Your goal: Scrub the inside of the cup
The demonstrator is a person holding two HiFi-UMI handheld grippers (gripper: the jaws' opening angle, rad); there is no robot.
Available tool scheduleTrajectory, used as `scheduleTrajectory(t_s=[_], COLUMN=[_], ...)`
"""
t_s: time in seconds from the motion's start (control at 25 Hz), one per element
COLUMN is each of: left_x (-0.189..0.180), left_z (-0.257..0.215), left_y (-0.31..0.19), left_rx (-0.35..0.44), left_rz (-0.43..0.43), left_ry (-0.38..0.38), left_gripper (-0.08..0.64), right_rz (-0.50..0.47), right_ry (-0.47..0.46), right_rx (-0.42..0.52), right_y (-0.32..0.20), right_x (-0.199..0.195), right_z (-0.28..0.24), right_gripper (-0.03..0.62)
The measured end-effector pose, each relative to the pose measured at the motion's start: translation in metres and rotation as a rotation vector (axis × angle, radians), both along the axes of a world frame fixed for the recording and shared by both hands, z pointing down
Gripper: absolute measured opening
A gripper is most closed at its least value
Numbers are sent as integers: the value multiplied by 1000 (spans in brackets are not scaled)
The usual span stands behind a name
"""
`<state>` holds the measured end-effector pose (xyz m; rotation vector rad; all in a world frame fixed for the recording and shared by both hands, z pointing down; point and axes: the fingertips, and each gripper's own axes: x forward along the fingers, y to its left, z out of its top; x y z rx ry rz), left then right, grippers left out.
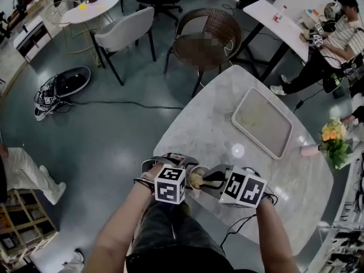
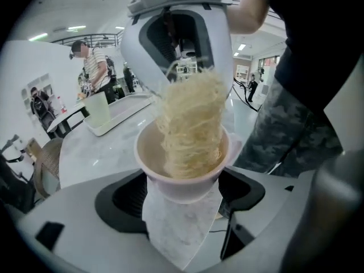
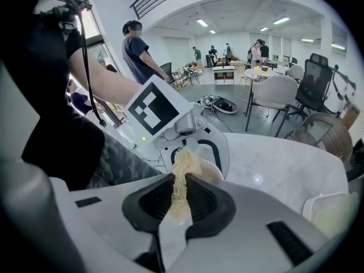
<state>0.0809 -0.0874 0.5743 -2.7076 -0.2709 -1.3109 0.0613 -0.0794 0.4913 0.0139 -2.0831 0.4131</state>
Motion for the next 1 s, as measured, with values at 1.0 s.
scheduleTrajectory(t_s=[1.0], left_x=[-12], left_z=[-23], left_y=[50], left_rx=[-84], left_rz=[-801], left_ry=[220], left_gripper=[251], right_rz=[-117], right_ry=[171], right_rx=[193], right_y=[-16], right_x=[4], right_z=[40], right_gripper=[60])
